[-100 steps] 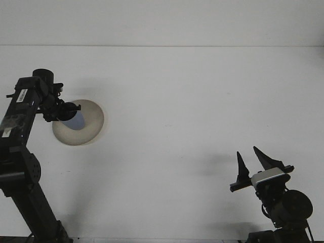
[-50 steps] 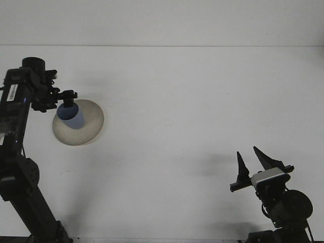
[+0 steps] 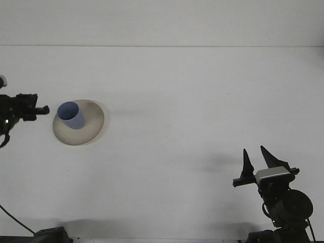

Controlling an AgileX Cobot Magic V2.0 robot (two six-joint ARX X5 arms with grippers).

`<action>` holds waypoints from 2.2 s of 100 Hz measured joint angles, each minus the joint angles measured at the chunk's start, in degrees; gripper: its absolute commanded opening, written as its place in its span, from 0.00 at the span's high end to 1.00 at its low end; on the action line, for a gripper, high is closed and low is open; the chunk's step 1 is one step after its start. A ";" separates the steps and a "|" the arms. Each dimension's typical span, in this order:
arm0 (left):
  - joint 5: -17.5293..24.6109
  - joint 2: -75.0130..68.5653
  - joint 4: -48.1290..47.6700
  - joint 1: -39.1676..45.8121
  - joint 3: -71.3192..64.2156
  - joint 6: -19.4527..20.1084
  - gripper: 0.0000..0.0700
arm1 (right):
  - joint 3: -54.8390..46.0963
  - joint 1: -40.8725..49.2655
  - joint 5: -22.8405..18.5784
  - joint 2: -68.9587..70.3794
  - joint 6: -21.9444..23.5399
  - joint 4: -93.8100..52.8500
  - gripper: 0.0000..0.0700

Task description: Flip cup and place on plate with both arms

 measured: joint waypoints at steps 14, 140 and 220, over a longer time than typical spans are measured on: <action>0.00 -14.19 14.47 -0.24 -21.38 0.55 0.98 | 0.00 0.00 3.06 0.00 1.51 1.18 1.00; -2.27 -46.64 62.93 -1.11 -79.54 -9.79 0.98 | 0.00 0.00 5.66 0.00 3.58 3.61 1.00; -9.73 -68.54 67.21 -8.07 -103.67 0.52 0.98 | 0.00 0.00 5.66 0.00 3.61 3.74 1.00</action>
